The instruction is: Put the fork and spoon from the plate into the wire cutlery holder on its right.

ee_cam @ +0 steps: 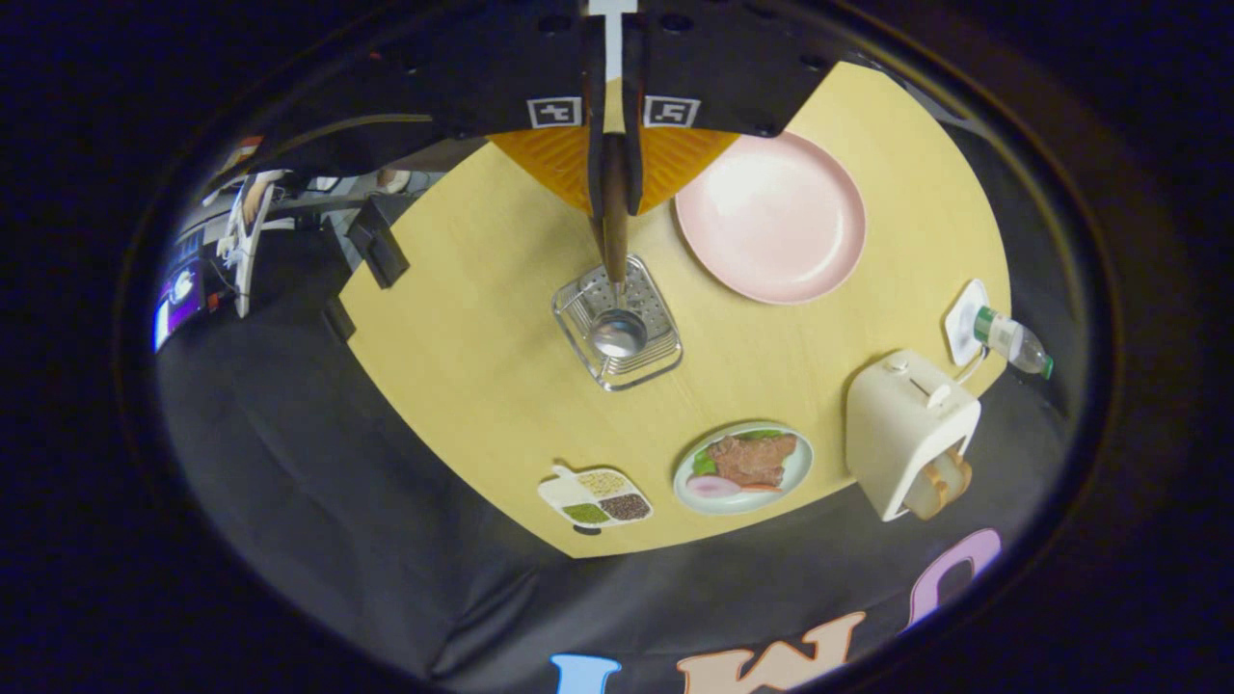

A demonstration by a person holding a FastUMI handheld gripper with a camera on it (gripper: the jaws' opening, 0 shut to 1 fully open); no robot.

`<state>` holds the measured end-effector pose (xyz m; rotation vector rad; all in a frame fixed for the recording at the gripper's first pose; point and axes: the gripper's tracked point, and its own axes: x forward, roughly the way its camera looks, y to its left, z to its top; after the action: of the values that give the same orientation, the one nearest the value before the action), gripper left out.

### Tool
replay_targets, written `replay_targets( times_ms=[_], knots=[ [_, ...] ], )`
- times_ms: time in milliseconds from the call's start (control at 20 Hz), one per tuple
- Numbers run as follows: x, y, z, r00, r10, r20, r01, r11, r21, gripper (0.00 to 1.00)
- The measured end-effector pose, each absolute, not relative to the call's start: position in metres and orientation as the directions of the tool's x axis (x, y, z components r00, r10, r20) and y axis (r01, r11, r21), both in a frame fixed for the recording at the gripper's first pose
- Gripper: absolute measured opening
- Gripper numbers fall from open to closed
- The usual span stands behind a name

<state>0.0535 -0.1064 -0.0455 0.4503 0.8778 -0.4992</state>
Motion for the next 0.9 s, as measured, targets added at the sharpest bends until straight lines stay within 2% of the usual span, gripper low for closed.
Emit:
replay_targets(
  times_ms=[250,750,900],
  knots=[
    [0.058,-0.11,-0.044,0.545,-0.185,-0.817,0.573,0.795,0.202,0.17],
    [0.049,-0.112,-0.037,0.563,-0.217,-0.797,0.529,0.836,0.147,0.99],
    [0.045,-0.109,-0.03,0.578,-0.24,-0.78,0.5,0.859,0.107,0.99]
  ],
)
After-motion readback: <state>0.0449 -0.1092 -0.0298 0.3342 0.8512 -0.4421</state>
